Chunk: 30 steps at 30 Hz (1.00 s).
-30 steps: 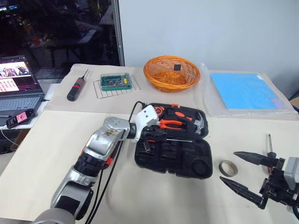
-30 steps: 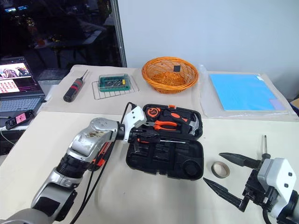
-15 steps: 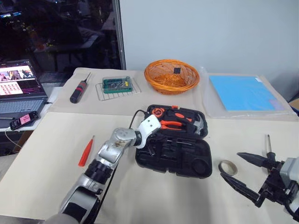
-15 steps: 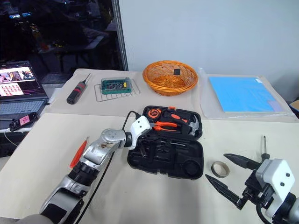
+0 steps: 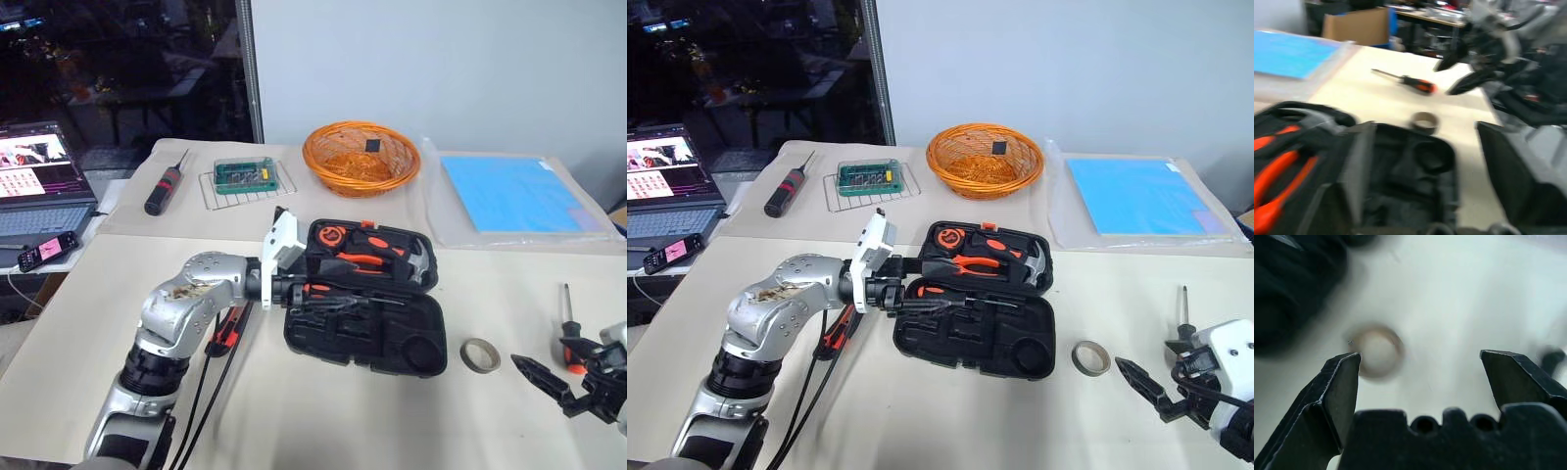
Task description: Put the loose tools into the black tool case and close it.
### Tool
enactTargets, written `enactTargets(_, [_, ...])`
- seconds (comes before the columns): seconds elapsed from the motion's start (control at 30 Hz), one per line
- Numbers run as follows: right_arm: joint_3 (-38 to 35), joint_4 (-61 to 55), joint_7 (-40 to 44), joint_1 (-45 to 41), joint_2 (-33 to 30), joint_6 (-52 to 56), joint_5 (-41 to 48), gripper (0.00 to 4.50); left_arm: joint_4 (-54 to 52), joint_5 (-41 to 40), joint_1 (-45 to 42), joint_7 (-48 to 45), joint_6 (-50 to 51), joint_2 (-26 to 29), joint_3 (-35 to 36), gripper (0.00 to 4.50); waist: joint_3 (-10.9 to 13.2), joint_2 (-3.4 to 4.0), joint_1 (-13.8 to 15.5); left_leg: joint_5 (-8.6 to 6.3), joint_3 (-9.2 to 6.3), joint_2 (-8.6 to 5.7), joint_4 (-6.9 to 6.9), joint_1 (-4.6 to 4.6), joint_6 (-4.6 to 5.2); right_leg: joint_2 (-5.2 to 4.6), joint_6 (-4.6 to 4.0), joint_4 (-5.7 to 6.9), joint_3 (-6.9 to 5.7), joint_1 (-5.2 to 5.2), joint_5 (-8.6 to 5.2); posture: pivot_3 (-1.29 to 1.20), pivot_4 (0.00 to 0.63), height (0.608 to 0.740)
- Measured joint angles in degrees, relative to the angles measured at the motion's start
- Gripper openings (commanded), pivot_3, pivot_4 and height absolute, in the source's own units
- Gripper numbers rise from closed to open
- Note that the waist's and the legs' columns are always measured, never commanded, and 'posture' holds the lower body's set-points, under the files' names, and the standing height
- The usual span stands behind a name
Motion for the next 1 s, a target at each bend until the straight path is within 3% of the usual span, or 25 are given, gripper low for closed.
enactTargets(0.2, [2.8,10.2,-7.2,-13.8,0.0,13.3,-0.9,4.5,-1.8,-2.1,-0.6,0.3,0.6,0.4,-1.0,4.39,0.1,-0.07,0.0,0.02,0.06,0.01,0.01,0.06,-0.02,0.15,-0.03,0.0,0.17,0.01,0.05,0.0,0.15,0.74])
enactTargets(0.33, [8.4,19.8,-9.5,-23.6,-0.2,15.3,-2.8,4.5,-2.2,-2.1,-0.9,1.4,0.4,-0.4,-1.8,4.39,0.1,-0.07,-0.1,0.02,0.13,-0.02,0.02,0.04,-0.01,0.22,-0.02,-0.01,0.36,-0.02,0.07,0.0,0.15,0.74])
enactTargets(0.47, [13.5,31.9,-10.6,-30.3,-1.1,14.7,-6.8,3.42,-2.3,-2.1,-0.9,2.1,-0.1,-0.7,-2.3,4.5,0.1,-0.02,0.0,0.0,0.16,-0.06,0.01,-0.02,0.04,0.27,-0.23,0.0,0.46,-0.04,0.21,0.0,0.15,0.74])
enactTargets(0.7, [17.5,38.4,-9.7,-33.0,-3.4,9.6,-12.3,0.99,-2.1,-2.0,-1.2,2.2,-1.0,-0.3,-2.4,4.5,0.1,-0.01,-0.1,-0.07,0.26,-0.08,0.01,-0.03,0.15,0.48,0.31,-0.09,0.83,-0.04,0.36,0.0,0.15,0.74])
enactTargets(0.83, [16.7,34.3,-5.3,-27.6,-4.9,4.5,-13.2,0.96,-1.7,-1.5,-1.1,3.4,-2.9,-0.7,-2.0,4.5,0.2,0.08,0.0,-0.07,0.25,-0.06,0.01,-0.05,0.15,0.75,0.42,-0.09,1.23,-0.07,0.3,0.0,0.15,0.74])
enactTargets(0.93, [13.2,22.2,4.2,-24.2,-8.5,-0.7,-11.6,0.96,-1.7,-1.4,2.6,3.7,-6.2,0.0,0.8,4.5,0.1,0.5,-1.5,-0.09,0.34,0.0,-0.02,0.04,0.15,0.79,0.66,-0.03,1.45,-0.12,0.18,0.0,0.15,0.74])
enactTargets(1.0, [12.4,15.9,9.2,-25.4,-11.8,-3.1,-9.7,0.96,-2.1,-2.5,4.7,2.4,-6.1,2.5,2.3,4.5,0.2,0.36,-2.1,-0.06,0.32,0.11,-0.02,0.15,0.1,0.96,0.62,-0.01,1.45,-0.08,0.19,0.0,0.15,0.74])
